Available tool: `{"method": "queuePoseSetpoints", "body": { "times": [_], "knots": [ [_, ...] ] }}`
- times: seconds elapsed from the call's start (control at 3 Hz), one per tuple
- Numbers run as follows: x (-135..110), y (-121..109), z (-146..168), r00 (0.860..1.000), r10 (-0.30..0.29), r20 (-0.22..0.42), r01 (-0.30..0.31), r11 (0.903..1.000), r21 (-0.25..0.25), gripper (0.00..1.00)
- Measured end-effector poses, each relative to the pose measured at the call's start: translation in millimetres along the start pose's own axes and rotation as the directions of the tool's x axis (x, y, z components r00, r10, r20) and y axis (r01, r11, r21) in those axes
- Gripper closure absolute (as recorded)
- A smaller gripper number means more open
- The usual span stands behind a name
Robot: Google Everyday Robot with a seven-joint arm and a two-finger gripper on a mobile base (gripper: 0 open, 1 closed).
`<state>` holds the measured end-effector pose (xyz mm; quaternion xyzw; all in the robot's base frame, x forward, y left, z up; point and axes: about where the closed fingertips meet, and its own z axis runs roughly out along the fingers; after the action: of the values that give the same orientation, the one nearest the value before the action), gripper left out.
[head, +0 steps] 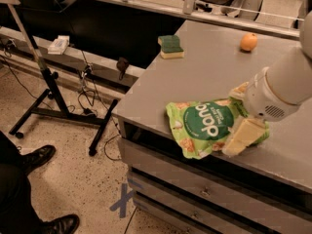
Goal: Move green rice chip bag near orange
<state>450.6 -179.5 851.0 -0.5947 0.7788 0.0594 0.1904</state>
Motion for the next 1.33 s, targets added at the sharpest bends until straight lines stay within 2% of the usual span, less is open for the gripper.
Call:
{"method": "queuePoseSetpoints", "body": {
  "times": [0.33,0.67,1.0,1.33],
  "knots": [
    [-7.5,-2.2,12.8,1.000,0.015,0.028,-0.015,0.9999,-0.005,0.40],
    [-16.8,-11.7,11.6,0.999,0.017,0.035,-0.017,0.9998,0.008,0.63],
    [-27.1,-37.6,-4.6,1.000,0.007,0.028,-0.008,0.9983,0.057,0.87],
    [-25.7,-84.8,-46.6,0.999,-0.045,0.032,0.038,0.9837,0.176,1.00]
  ]
}}
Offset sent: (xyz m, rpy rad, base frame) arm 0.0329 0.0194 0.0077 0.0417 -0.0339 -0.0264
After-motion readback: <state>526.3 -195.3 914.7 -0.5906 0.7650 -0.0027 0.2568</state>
